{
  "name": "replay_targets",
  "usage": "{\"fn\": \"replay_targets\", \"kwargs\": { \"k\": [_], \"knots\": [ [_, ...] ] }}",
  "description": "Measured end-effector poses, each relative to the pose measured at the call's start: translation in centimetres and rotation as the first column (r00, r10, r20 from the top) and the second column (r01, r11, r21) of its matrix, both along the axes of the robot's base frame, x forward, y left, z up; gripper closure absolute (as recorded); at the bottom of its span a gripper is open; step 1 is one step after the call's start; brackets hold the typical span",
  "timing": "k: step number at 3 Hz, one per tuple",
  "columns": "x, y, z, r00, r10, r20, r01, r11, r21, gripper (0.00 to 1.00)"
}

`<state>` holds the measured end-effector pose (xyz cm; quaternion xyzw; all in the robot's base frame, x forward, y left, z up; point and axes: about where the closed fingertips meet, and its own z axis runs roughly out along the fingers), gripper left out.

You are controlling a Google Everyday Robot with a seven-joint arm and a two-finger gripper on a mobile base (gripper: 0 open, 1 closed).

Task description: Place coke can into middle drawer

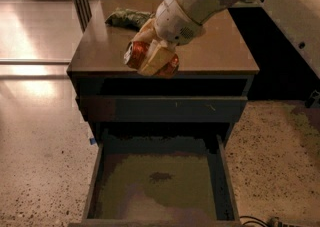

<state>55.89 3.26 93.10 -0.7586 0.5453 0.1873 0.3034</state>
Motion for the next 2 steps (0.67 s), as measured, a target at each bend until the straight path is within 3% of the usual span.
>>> {"fn": "replay_targets", "kwargs": {
  "k": [1,2],
  "knots": [
    [-2.3,-0.7,-1.4,0.9996,-0.020,-0.019,0.020,0.999,-0.033,1.00],
    [-6.6,-2.7,-3.5,0.9960,-0.088,-0.017,0.087,0.994,-0.067,1.00]
  ]
}}
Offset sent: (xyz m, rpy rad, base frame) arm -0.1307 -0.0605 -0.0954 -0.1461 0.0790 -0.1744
